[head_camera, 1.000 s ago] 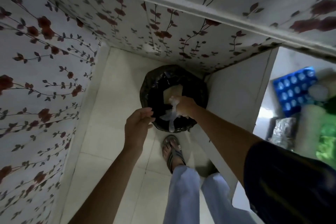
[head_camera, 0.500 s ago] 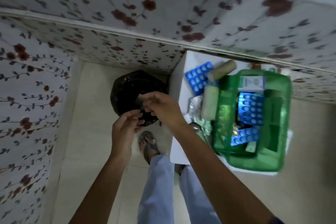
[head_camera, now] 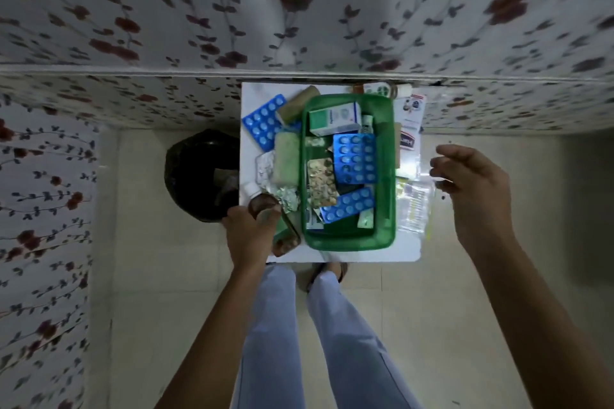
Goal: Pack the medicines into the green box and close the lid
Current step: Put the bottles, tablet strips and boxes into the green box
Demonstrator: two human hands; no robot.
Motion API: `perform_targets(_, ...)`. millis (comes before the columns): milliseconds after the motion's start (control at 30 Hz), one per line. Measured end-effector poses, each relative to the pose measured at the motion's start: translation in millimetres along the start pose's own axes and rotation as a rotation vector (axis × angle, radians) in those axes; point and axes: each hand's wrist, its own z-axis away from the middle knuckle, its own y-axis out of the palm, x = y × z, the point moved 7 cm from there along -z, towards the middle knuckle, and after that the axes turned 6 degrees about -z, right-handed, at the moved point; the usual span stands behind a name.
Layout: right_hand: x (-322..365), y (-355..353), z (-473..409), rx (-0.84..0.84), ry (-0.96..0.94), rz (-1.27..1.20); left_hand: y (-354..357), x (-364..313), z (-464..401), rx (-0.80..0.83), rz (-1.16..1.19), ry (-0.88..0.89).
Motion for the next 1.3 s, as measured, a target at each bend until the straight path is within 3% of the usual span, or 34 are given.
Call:
perform_targets(100, -51.3, -42.8, -26.9, -0.135, 0.082, 0.326, 9.5, -1.5, 6.3, -0.062, 0.01, -0.109)
perform_targets(167, -81.1, -43.6, -34.1, -0.094, 0.15, 0.555, 11.1, -0.6, 5.7, -0.094, 0.003, -0.116)
perform_targets(300, -114.4, -30.2, -35.9, -0.043, 0.131, 0.728, 9.9, 11.6, 3.2, -0.094, 0.047, -0.176)
perform_targets(467, -125.7, -31.6, -37.2, -0.121, 0.207, 0.695, 7.6, 24.5, 10.6, -0.063, 0.254, -0.213)
perform_targets(600, -120.1, -32.7, -39.8, -0.06, 0.213, 0.768, -1.2, 20.4, 22.3, -0.054, 0.466, -0.186)
perform_targets(733, -99.8, -38.4, -22.7, -0.071, 0.252, 0.547, -15.0, 4.3, 36.6, -0.04, 0.572, -0.094)
perform_targets(900, -9.6, -32.3, 26.1, -0.204, -0.225, 0.403, -27.0, -21.8, 39.2, -0.019, 0.684, -0.048)
perform_targets(967, 9.5, -13.9, 39.0, -0.094, -0.298, 0.338, -32.1, -32.3, 38.6, -0.024, 0.73, -0.037)
perform_targets(1033, 7.8, 15.2, 43.3, 0.099, -0.223, 0.269, -37.0, -41.9, 39.5, -0.024, 0.766, -0.017)
perform_targets(1133, -16.5, 62.9, 40.9, 0.327, -0.139, 0.435, -43.8, -50.6, 42.4, -0.021, 0.787, 0.01)
perform_targets(1300, -60.2, 96.2, 30.6, 0.389, -0.075, 0.677, -50.7, -59.6, 47.5, 0.005, 0.737, 0.066)
